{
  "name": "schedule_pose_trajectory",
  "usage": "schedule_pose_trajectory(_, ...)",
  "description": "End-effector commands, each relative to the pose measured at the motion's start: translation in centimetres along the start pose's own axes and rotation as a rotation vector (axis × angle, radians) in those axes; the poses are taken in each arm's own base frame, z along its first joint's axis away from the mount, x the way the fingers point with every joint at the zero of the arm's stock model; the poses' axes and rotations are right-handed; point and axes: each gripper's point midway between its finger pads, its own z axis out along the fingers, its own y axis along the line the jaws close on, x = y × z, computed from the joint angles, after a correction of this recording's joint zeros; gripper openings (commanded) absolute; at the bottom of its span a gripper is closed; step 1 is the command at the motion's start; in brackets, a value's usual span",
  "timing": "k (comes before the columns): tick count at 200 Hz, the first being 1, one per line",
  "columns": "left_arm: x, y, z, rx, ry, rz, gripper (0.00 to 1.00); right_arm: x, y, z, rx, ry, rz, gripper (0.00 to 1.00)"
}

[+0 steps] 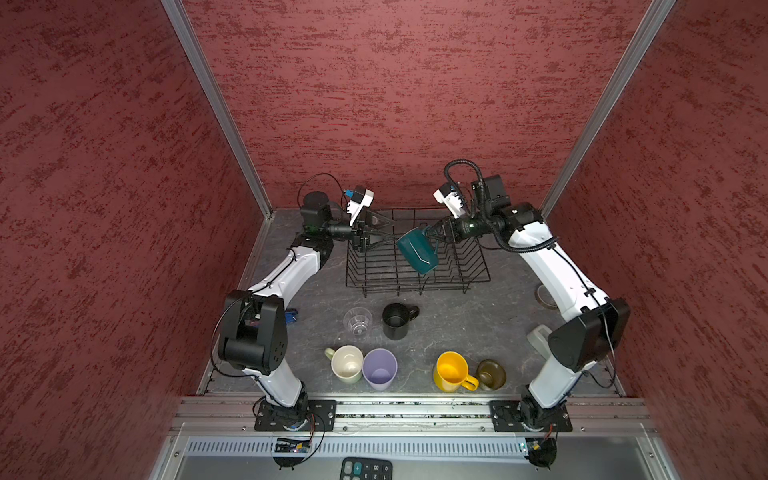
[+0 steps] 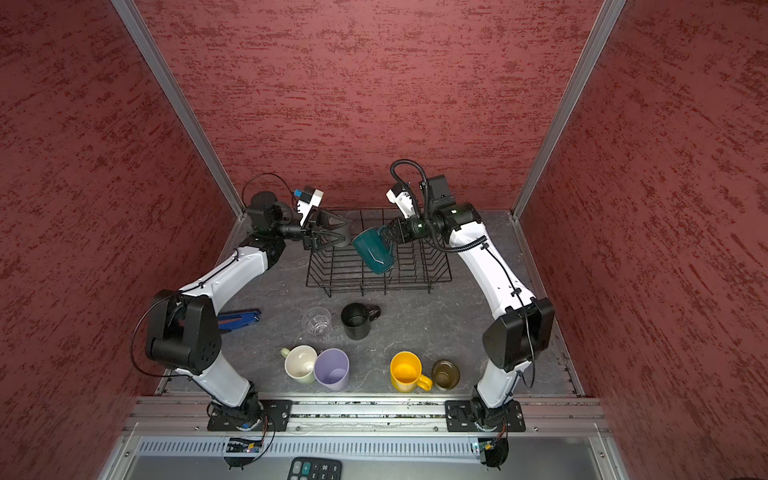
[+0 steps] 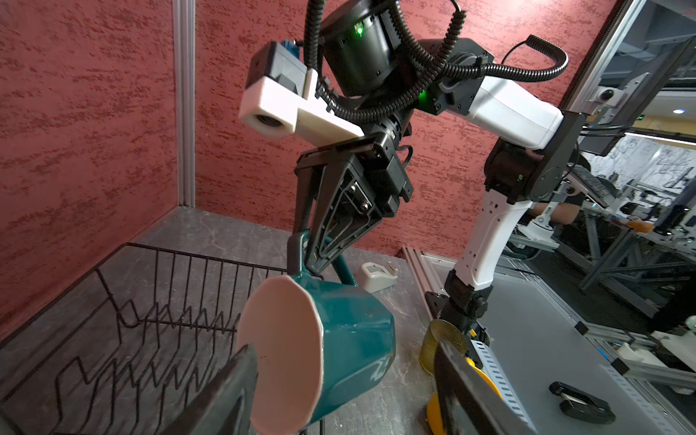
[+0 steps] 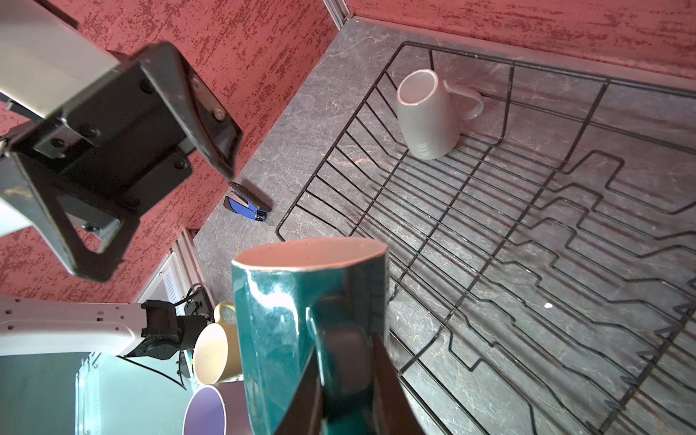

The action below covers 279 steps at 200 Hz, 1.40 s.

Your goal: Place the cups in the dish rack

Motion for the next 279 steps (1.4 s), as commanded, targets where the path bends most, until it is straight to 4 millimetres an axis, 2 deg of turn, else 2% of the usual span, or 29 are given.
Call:
schedule_pose_trajectory(1,0.9,-0.4,0.7,0.060,0.031,-0.043,0.75,-2.4,2.8,-1.6,-0.081,-0.071,-0.088,0.00)
schedule_pose_trajectory(47,1.4,-0.5,2.0,0.106,0.048,-0.079,0.73,-2.5,3.1,-1.5,-0.092,-0.067,-0.096,0.00)
schedule_pose_trajectory(114,2.1,-1.0,3.0,0.172,0.071,-0.132,0.64,-2.9,3.4,-1.1,-0.113,-0.048,-0.111,0.00)
schedule_pose_trajectory(158,2.1,-1.1,3.5,0.192,0.077,-0.142,0.50,-2.6,3.6,-0.6,-0.134,-0.020,-0.135,0.00)
schedule_pose_trajectory(189,2.2,-0.9,3.8,0.197,0.080,-0.157,0.36,-2.7,3.7,-0.3,-0.141,-0.014,-0.144,0.00)
schedule_pose_trajectory(230,2.6,-1.1,4.2,0.221,0.088,-0.189,0.27,-3.2,3.9,-0.1,-0.150,-0.011,-0.164,0.00)
schedule_pose_trajectory(279,2.3,-1.5,4.4,0.229,0.089,-0.188,0.07,-3.5,4.1,0.2,-0.158,-0.013,-0.162,0.00)
